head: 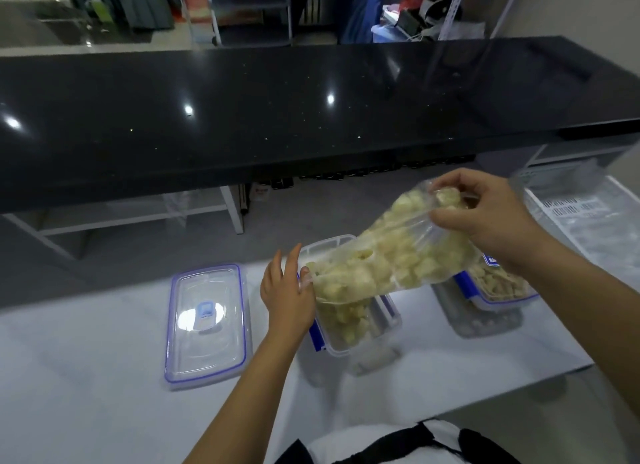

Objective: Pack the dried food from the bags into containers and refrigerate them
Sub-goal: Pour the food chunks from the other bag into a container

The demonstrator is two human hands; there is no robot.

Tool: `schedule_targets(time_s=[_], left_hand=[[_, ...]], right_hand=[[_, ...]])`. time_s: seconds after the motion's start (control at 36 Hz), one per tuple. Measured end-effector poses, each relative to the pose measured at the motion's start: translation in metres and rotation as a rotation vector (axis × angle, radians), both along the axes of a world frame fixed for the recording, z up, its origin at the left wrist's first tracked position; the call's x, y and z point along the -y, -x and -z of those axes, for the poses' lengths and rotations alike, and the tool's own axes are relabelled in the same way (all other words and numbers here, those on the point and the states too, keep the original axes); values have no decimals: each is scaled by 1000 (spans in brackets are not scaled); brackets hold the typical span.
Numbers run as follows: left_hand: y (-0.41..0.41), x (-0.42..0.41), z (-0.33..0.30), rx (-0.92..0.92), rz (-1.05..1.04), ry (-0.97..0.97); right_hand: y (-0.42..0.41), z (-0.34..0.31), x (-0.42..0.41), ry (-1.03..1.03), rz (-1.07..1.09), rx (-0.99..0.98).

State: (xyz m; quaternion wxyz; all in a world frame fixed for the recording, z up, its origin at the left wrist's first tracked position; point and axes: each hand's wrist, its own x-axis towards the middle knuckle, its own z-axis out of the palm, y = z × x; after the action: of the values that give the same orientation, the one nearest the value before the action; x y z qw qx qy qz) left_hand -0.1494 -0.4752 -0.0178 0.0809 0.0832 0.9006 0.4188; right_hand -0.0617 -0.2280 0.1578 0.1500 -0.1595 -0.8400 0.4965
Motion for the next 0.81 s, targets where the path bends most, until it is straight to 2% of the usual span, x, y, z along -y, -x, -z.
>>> schedule_targets(time_s=[0.06, 0.17, 0.28, 0.56, 0.69, 0.75, 0.81], left_hand=[[-2, 2, 0, 0, 13, 29], [-3, 4, 1, -12, 35, 40], [-4, 3, 2, -6, 89, 83], [-9, -1, 10, -9, 189, 112], [-13, 6, 0, -14, 191, -8], [-9, 13, -8, 7, 266, -14], [-4, 23, -19, 107, 394, -25]], right_hand=[[2, -1, 7, -72, -35, 41], [6, -7, 7, -44, 18, 10], [9, -6, 16, -137, -28, 43], [11, -27, 24, -251, -42, -44], [15, -32, 37, -353, -140, -20], [16, -31, 43, -383, -166, -18], [16, -34, 45, -397, -186, -44]])
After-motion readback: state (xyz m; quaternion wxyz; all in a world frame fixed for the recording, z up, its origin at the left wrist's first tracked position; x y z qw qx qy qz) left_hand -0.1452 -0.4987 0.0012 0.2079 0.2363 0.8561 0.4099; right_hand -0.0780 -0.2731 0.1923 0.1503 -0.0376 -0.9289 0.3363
